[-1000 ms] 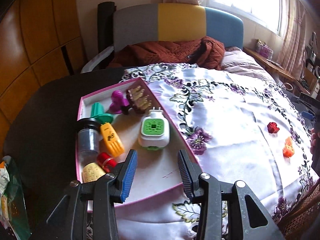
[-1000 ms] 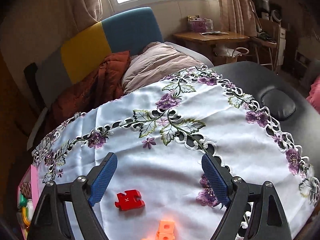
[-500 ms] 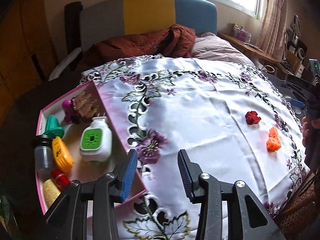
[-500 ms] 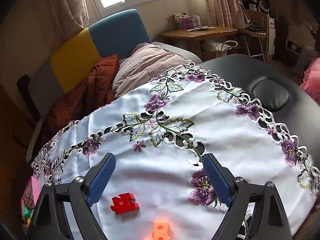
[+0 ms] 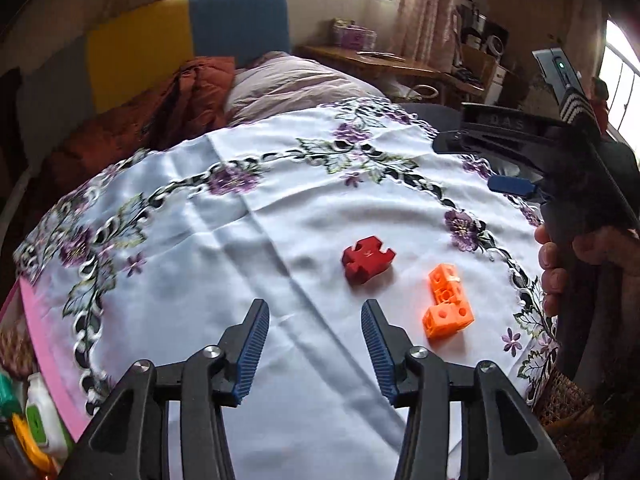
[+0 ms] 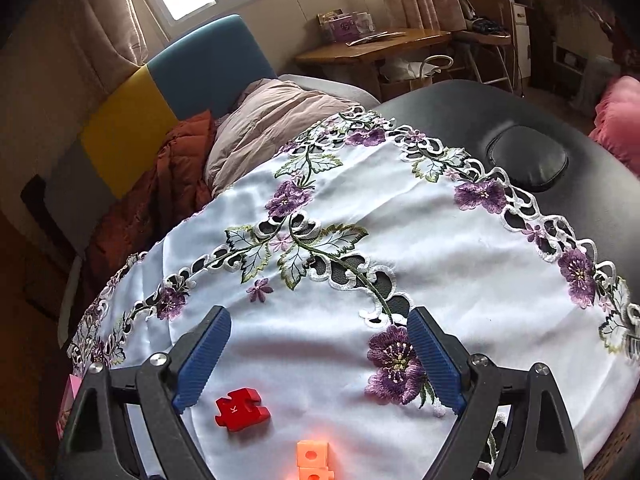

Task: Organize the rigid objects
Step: 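Close the left tool on the red K puzzle piece, then close the right tool on the orange linked cubes while the left tool holds the puzzle piece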

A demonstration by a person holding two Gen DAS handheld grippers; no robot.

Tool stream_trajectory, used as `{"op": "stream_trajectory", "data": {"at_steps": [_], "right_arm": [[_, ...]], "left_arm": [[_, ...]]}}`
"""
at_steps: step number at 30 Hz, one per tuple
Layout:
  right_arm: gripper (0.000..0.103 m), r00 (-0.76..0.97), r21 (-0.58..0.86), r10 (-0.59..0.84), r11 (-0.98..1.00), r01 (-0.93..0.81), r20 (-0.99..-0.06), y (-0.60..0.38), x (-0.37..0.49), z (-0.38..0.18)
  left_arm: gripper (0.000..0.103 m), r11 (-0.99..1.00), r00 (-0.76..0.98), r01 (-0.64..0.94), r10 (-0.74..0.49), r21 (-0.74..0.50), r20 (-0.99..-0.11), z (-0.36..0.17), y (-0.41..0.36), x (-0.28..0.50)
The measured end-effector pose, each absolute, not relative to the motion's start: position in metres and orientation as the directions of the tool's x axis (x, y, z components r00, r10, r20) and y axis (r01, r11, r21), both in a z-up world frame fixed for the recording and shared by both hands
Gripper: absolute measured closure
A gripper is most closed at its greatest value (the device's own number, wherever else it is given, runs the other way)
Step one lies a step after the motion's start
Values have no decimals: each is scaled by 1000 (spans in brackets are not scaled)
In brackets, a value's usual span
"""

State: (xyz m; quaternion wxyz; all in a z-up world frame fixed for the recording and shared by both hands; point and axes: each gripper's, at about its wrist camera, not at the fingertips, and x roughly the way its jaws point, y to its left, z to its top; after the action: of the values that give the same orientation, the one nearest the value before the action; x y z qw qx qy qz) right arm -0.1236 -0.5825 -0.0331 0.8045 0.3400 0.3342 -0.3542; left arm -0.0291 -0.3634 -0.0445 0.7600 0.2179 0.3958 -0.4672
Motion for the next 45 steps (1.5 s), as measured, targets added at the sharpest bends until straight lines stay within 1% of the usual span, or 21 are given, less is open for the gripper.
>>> {"op": "stream_trajectory", "data": {"at_steps": [1, 2, 8, 13, 15, 16, 17, 18, 19, 26, 32, 39, 45], "right_arm": [[13, 528, 316, -337, 515, 797, -780, -583, -124, -34], [13, 530, 323, -332, 512, 796, -780, -584, -124, -34], [12, 535, 350, -304, 493, 797, -788, -589, -124, -39], [12, 544, 370, -292, 483, 794, -787, -592, -126, -40], [12, 546, 374, -288, 480, 793, -787, -592, -126, -40], [12, 544, 373, -288, 479, 794, -788, -592, -125, -40], [12, 545, 375, -286, 479, 794, -789, -593, -125, -41], [12, 546, 376, -282, 481, 792, -789, -593, -125, -41], [12, 546, 374, -281, 484, 791, -790, -593, -125, -41], [12, 525, 342, -265, 513, 787, -809, -590, -117, -46], [12, 473, 300, -185, 565, 769, -862, -581, -102, -63], [12, 437, 287, -68, 661, 693, -897, -550, -86, -65], [12, 313, 184, -40, 735, 652, -949, -522, -87, -68]], "left_arm": [[43, 433, 237, 901, -539, -25, -808, -48, -374, -30], [42, 399, 220, 917, -530, -12, -819, -53, -386, -32], [42, 285, 180, 958, -491, 38, -852, -76, -429, -30], [42, 229, 162, 972, -469, 57, -868, -91, -451, -27], [42, 229, 148, 972, -457, 45, -877, -99, -458, -23], [51, 235, 146, 971, -451, 40, -880, -103, -459, -21], [63, 243, 129, 970, -461, 16, -878, -105, -459, -18], [68, 250, 117, 968, -480, -8, -870, -103, -456, -17], [72, 258, 111, 966, -489, -21, -865, -102, -454, -17], [72, 400, 168, 914, -525, -68, -835, -86, -397, -11], [72, 554, 242, 826, -509, -100, -826, -74, -339, -3], [72, 627, 303, 771, -516, -113, -801, -54, -282, -8], [72, 662, 326, 734, -543, -155, -774, -41, -244, -9]]}}
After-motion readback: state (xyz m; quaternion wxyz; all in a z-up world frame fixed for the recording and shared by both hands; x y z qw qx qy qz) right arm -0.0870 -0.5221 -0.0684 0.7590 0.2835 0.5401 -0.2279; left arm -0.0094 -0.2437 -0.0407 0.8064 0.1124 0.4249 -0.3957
